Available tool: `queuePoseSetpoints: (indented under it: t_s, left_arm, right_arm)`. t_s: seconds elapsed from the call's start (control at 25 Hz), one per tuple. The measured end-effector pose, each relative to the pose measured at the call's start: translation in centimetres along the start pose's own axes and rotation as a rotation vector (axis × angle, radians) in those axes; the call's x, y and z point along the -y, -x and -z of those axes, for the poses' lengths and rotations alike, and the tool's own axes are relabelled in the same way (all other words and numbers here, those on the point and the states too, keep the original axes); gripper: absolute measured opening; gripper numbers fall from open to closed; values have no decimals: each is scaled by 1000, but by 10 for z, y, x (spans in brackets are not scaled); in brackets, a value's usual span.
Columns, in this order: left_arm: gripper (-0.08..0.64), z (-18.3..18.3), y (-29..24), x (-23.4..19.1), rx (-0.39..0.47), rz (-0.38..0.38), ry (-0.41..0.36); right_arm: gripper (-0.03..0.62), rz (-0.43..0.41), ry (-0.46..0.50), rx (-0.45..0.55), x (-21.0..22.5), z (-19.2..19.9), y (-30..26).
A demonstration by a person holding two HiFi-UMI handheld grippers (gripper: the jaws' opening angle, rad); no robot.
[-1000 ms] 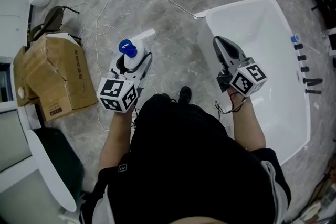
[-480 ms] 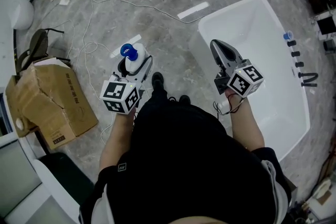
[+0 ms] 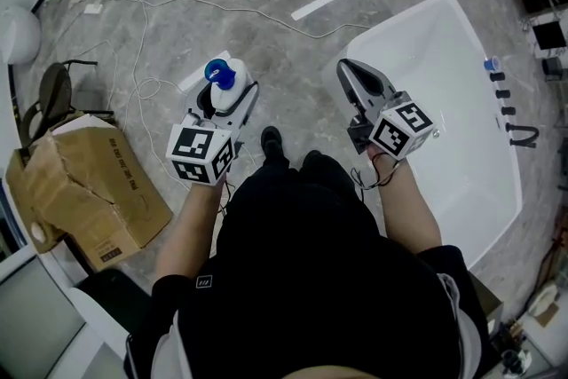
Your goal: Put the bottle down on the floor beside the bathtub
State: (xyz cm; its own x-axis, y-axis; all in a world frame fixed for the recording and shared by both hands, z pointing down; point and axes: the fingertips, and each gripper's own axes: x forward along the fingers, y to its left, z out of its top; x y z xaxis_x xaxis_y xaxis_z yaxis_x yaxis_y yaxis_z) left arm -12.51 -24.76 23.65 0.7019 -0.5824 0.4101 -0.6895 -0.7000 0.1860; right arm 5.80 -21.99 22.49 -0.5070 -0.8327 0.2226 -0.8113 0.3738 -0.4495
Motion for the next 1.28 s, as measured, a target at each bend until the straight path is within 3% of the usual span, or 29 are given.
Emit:
queuePoseSetpoints:
  t_s: [0.28,0.84,1.28]
  left_arm:
    - [282,8,-26,1,-10,-29,71]
    - [282,47,-107,2,-72,29,20]
    - [282,138,-183,-13,-149,92,31]
  right_arm:
    - [28,4,2,-41,28,9,-2]
    - [29,87,-74,-71,100,67,-3]
    - [28,82,-107,-144,155,161,-50]
